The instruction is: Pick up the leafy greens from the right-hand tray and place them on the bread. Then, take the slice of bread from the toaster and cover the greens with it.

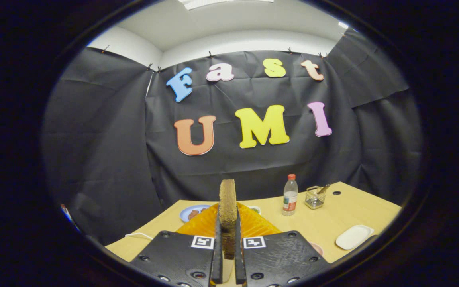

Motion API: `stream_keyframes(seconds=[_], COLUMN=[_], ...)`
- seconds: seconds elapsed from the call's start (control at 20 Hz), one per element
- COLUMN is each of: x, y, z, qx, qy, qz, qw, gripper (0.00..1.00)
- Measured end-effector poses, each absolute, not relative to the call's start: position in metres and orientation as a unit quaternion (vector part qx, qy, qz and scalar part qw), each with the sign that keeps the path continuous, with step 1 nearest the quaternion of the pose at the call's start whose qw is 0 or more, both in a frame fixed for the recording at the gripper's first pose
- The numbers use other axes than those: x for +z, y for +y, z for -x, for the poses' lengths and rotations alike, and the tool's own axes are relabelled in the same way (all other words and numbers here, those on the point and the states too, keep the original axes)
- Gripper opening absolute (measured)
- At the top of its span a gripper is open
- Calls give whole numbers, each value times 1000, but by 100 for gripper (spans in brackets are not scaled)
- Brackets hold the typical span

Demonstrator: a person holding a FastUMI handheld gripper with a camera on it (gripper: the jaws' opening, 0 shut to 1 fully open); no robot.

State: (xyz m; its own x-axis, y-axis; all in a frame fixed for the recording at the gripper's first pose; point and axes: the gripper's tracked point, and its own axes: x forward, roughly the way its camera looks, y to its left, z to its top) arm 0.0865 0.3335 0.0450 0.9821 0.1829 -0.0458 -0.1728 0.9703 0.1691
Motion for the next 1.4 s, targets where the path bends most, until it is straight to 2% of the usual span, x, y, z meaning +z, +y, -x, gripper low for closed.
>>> stream_keyframes(seconds=[0.25, 0.45, 0.9, 1.4], x=[21, -18, -97, -140], y=[290, 264, 277, 261], z=[-87, -92, -103, -115], qx=[93, 72, 76, 64], qy=[40, 65, 118, 148], qz=[-111, -103, -119, -170], qw=[989, 990, 983, 972], gripper=[12, 12, 12, 12])
